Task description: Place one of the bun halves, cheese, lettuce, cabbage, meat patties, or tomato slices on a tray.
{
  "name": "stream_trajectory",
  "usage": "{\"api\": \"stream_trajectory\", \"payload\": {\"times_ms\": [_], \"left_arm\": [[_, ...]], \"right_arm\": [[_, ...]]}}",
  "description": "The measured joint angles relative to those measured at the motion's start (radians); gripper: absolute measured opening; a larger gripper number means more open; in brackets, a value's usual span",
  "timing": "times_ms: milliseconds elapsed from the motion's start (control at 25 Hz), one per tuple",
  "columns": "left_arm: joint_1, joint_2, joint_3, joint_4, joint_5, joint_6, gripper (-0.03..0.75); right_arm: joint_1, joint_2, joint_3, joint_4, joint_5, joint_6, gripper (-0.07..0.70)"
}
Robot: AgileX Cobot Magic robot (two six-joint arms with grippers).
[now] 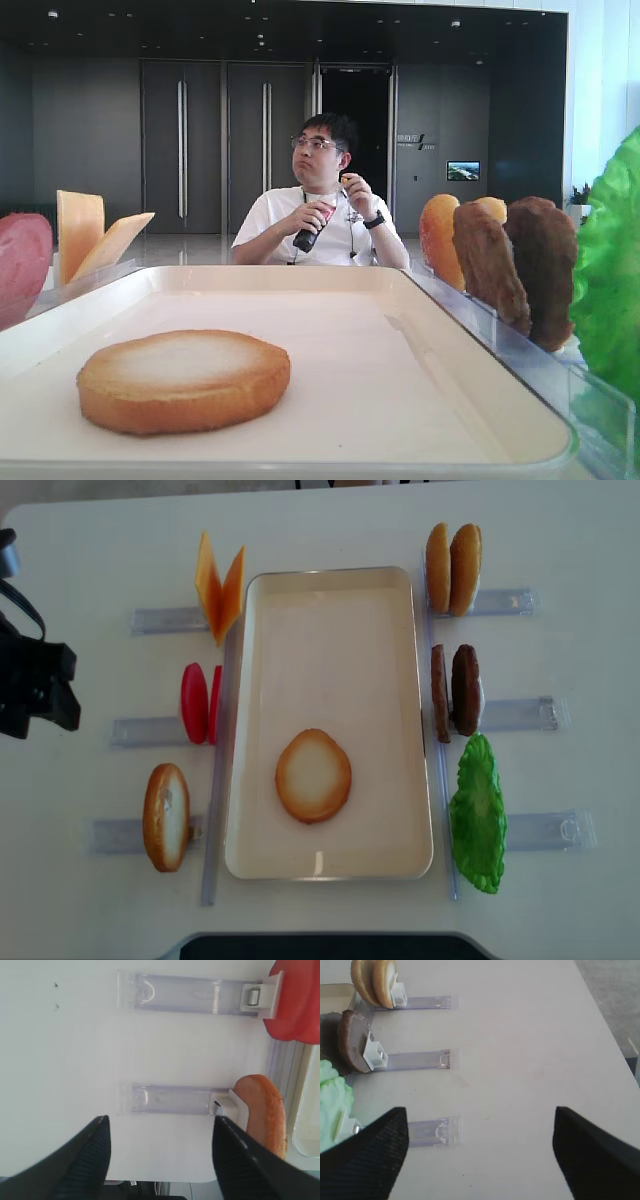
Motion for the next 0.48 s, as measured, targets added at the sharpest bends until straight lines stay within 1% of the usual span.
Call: {"api": "stream_trajectory", "payload": {"times_ms": [240, 480], "left_arm": [[0.000, -0.153, 0.000, 0.012, 0.013, 0.003, 0.484], [0.000, -0.366, 0.000, 0.012, 0.031, 0.004, 0.484]], "right_arm": [[0.000, 0.000, 0.000, 0.000, 0.000, 0.000, 0.589], [0.000, 0.000, 0.000, 0.000, 0.000, 0.000, 0.589]]}}
